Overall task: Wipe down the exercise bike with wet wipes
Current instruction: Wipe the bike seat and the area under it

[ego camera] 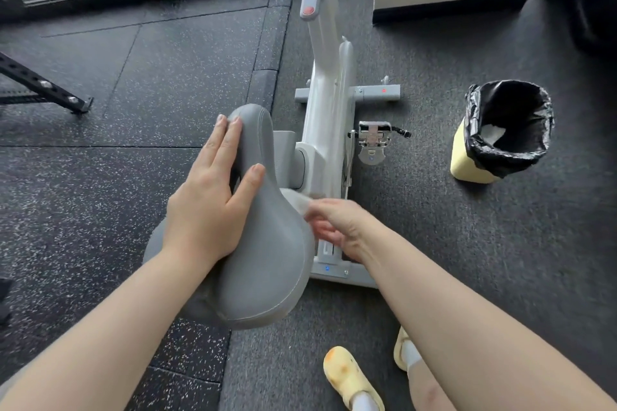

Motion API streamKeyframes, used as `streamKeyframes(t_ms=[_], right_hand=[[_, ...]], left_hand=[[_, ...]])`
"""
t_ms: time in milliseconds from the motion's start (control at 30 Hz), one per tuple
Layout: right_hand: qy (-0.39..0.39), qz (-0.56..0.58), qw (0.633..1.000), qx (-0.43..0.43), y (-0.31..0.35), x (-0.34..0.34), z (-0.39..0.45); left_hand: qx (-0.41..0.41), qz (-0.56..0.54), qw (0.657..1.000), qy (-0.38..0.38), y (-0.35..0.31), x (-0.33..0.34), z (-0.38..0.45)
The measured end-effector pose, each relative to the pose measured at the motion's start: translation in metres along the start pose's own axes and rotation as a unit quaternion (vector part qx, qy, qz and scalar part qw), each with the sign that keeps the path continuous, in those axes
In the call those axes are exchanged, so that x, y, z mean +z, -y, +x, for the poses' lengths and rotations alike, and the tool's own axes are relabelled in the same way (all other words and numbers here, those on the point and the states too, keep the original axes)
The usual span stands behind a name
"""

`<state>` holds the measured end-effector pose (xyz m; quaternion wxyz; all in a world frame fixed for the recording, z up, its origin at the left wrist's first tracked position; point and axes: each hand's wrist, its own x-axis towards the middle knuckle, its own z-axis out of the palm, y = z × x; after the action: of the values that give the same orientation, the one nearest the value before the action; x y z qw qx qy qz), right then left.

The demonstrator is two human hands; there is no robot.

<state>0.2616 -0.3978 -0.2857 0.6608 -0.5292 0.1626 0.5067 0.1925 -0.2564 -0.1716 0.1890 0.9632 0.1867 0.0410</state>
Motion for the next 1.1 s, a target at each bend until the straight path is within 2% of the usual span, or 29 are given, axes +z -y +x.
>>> streamKeyframes(t_ms=[100, 200, 267, 333, 367, 433, 500, 667, 767, 833, 967, 1100], right_hand=[[-0.13, -0.036, 0.973, -0.188, 0.029, 0.0, 0.008], [-0.153, -0.107, 0.912, -0.366, 0.054, 0.028, 0.021], [-0.152, -0.247, 0.85, -0.44, 0.059, 0.044, 0.034], [-0.169, -0.35, 0.802, -0.454, 0.057, 0.048, 0.05], [-0.183, -0.363, 0.806, -0.429, 0.058, 0.047, 0.055], [-0.202, -0.334, 0.838, -0.381, 0.061, 0.042, 0.063], [-0.213, -0.296, 0.844, -0.394, 0.063, 0.037, 0.067], [-0.184, -0.302, 0.806, -0.475, 0.047, 0.038, 0.061], [-0.218, -0.293, 0.772, -0.521, 0.053, 0.034, 0.057], [-0.194, -0.244, 0.792, -0.525, 0.062, 0.027, 0.049], [-0.109, -0.241, 0.858, -0.441, 0.083, 0.017, 0.041], [-0.099, -0.315, 0.855, -0.4, 0.096, 0.02, 0.059]], left_hand=[[-0.007, -0.007, 1.0, -0.01, -0.001, 0.0, -0.001], [-0.009, -0.006, 1.0, -0.016, -0.002, 0.0, -0.002], [-0.008, -0.008, 1.0, -0.021, -0.002, 0.001, -0.002], [-0.009, -0.009, 1.0, -0.023, -0.002, 0.0, -0.002], [-0.009, -0.008, 1.0, -0.025, -0.002, 0.0, -0.002], [-0.009, -0.006, 1.0, -0.027, -0.002, 0.0, -0.003], [-0.012, -0.002, 1.0, -0.027, -0.003, 0.0, -0.003], [-0.018, -0.002, 1.0, -0.025, -0.006, -0.001, -0.003], [-0.018, -0.004, 0.999, -0.026, -0.006, -0.001, -0.003], [-0.02, -0.003, 0.999, -0.025, -0.006, -0.001, -0.003], [-0.023, 0.002, 0.999, -0.024, -0.005, 0.0, -0.003], [-0.026, -0.004, 0.999, -0.024, -0.006, -0.001, -0.003]])
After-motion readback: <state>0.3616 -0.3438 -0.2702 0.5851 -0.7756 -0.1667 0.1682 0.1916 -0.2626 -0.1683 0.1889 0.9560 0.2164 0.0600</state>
